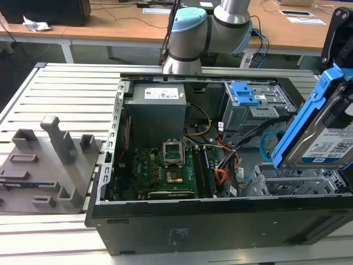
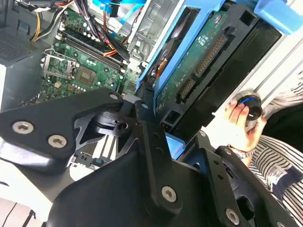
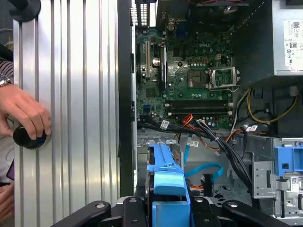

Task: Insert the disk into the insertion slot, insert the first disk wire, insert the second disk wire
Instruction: 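Insert the disk into the insertion slot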

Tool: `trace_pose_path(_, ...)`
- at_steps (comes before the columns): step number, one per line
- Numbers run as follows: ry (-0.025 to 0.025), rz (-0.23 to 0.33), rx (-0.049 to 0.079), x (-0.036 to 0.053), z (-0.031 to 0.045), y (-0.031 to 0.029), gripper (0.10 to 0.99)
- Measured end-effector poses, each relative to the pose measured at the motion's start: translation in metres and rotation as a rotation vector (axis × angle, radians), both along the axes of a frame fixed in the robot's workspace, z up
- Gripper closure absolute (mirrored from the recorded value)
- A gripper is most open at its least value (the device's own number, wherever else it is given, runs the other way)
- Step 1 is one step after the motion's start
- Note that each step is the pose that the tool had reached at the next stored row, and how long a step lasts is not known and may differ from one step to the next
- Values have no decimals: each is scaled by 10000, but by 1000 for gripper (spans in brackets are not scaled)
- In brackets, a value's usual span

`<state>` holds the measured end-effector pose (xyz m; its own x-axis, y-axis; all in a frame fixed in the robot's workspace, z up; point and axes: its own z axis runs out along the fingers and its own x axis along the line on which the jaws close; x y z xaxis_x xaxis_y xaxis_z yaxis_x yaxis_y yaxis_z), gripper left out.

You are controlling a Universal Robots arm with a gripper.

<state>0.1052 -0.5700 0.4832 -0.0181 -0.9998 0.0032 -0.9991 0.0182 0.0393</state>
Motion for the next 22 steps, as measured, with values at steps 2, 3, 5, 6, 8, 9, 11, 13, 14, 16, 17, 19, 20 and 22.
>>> trace_pose_path(2, 0, 0, 0, 0, -35, 0, 722)
trace_pose_path(3, 0, 0, -1, 0, -53, 0, 722)
trace_pose_path(5, 0, 0, -2, 0, -73, 0, 722)
trace_pose_path(6, 0, 0, -2, 0, -83, 0, 722)
trace_pose_path(8, 0, 0, -1, 0, -100, 0, 722)
trace_pose_path(9, 0, 0, -1, 0, -122, 0, 722)
trace_pose_path(11, 0, 0, 0, 0, -167, 0, 722)
trace_pose_path(13, 0, -1, -1, 0, -192, 0, 722)
trace_pose_path(14, 0, 0, -1, 0, -204, 0, 722)
trace_pose_path(16, 0, 0, -1, 0, -235, 0, 722)
trace_pose_path(17, 0, 0, -1, 0, -265, 0, 722)
trace_pose_path(19, 0, 0, -1, 0, -289, 0, 722)
trace_pose_path(20, 0, 0, 2, 13, -312, 15, 722)
trace_pose_path(22, -1, 2, 2, 51, -334, 138, 722)
